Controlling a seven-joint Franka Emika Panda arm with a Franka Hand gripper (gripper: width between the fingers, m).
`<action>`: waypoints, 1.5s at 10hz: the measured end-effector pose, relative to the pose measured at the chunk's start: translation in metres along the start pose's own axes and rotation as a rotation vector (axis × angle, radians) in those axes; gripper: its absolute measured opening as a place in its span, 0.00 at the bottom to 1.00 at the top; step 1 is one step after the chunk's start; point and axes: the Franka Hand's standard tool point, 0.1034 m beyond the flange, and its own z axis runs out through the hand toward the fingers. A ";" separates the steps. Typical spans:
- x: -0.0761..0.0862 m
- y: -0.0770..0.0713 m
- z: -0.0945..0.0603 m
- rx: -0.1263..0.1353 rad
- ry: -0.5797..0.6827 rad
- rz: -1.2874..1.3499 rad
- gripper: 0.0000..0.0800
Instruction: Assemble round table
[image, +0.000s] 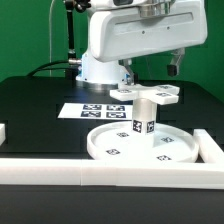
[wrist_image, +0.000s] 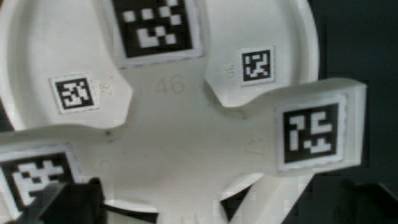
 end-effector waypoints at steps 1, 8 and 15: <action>-0.001 0.000 0.001 -0.006 -0.009 -0.133 0.81; -0.004 0.007 0.006 -0.050 -0.060 -0.674 0.81; -0.009 0.011 0.020 -0.055 -0.118 -0.819 0.81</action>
Offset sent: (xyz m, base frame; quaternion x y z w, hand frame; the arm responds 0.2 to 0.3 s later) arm -0.0009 0.0049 -0.0035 0.0023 -0.0363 -0.2581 0.9654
